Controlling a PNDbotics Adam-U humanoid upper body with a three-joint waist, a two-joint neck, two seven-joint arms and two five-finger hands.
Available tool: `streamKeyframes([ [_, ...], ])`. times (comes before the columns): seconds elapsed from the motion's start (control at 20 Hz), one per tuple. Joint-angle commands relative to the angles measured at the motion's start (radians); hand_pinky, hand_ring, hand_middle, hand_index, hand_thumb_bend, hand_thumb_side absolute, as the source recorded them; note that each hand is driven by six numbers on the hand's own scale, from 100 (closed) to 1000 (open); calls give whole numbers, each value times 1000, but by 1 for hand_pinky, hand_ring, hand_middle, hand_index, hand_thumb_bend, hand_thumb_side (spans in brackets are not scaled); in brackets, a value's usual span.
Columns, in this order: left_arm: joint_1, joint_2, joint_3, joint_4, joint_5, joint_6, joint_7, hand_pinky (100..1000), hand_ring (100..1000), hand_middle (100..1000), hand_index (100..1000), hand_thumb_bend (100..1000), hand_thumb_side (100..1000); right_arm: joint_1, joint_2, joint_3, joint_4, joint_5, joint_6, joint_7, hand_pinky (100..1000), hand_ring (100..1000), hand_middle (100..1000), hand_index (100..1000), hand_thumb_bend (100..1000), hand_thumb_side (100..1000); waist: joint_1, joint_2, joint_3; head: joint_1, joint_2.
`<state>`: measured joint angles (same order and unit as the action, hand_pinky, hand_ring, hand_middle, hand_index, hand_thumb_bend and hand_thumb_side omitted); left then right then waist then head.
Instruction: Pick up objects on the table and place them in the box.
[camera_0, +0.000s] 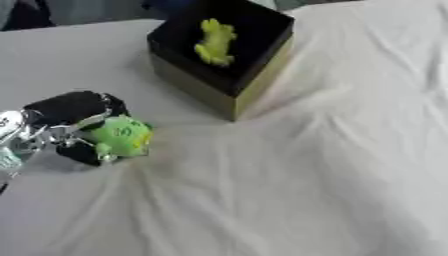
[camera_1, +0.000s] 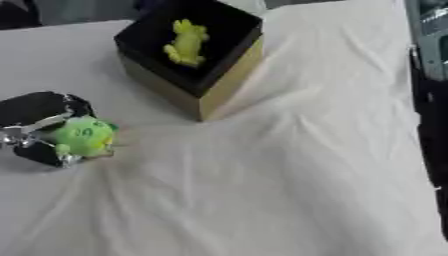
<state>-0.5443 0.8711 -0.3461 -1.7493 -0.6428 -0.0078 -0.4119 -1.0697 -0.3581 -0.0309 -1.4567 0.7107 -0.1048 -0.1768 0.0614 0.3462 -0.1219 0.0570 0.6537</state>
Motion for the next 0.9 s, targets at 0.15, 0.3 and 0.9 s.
streamKeyframes([
  [0.15, -31, 67, 78, -90, 48, 51, -5, 609, 699, 679, 742, 100, 220, -6, -20, -12, -31, -5, 7, 1, 832, 772, 613, 784, 100, 288, 3, -30, 3, -9, -12],
  [0.3, -55, 74, 96, -103, 83, 66, -27, 632, 722, 699, 762, 100, 288, 0, -19, -14, -38, -5, 10, 2, 832, 771, 612, 784, 100, 287, 7, -32, 3, -11, -12],
  [0.9, -408, -81, 97, 61, 163, 59, 9, 534, 627, 616, 676, 100, 263, -14, 21, -11, -52, 11, 15, 9, 831, 772, 613, 783, 100, 286, 10, -31, -9, -18, -17],
])
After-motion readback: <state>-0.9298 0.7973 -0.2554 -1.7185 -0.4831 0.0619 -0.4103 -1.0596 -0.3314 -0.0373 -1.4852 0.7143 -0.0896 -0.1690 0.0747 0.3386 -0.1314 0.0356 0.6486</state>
